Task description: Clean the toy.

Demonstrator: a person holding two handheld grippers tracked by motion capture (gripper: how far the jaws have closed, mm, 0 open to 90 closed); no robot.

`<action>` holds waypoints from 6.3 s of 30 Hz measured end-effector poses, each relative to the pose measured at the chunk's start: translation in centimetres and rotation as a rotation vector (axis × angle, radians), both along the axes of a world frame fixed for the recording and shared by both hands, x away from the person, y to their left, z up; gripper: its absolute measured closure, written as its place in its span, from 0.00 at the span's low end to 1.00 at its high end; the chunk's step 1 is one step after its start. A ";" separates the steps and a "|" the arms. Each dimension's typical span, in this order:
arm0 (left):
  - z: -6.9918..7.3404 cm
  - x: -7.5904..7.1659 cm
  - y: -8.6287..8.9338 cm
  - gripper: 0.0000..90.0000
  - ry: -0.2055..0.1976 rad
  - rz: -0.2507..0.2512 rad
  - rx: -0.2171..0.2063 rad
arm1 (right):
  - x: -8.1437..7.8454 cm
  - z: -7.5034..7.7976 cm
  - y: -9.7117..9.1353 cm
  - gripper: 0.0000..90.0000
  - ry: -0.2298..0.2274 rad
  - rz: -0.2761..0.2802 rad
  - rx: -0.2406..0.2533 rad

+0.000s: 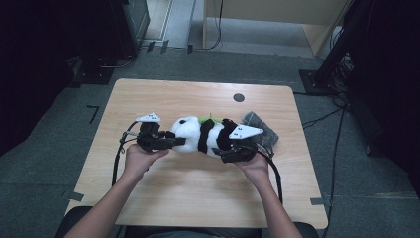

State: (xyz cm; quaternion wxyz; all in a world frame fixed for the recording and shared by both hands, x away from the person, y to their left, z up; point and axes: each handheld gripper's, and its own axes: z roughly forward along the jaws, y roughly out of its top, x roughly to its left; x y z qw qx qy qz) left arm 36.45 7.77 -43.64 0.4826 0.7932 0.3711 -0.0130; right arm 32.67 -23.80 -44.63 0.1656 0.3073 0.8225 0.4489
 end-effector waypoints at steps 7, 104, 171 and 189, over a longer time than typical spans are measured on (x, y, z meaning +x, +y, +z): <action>-0.3 0.1 0.1 0.20 -0.118 -0.024 -0.013 | 0.6 0.7 -0.9 0.44 0.086 -0.015 0.055; -2.4 -1.7 2.1 0.31 -0.008 0.004 0.007 | -0.2 1.9 -1.8 0.38 0.312 -0.131 0.183; -2.0 3.1 1.4 0.29 -0.228 0.136 0.060 | 5.9 -2.1 -12.8 0.54 0.114 -0.437 0.055; -3.5 4.5 1.4 0.20 -0.150 0.143 0.011 | 6.8 -5.1 -12.9 0.77 0.226 -0.451 -0.030</action>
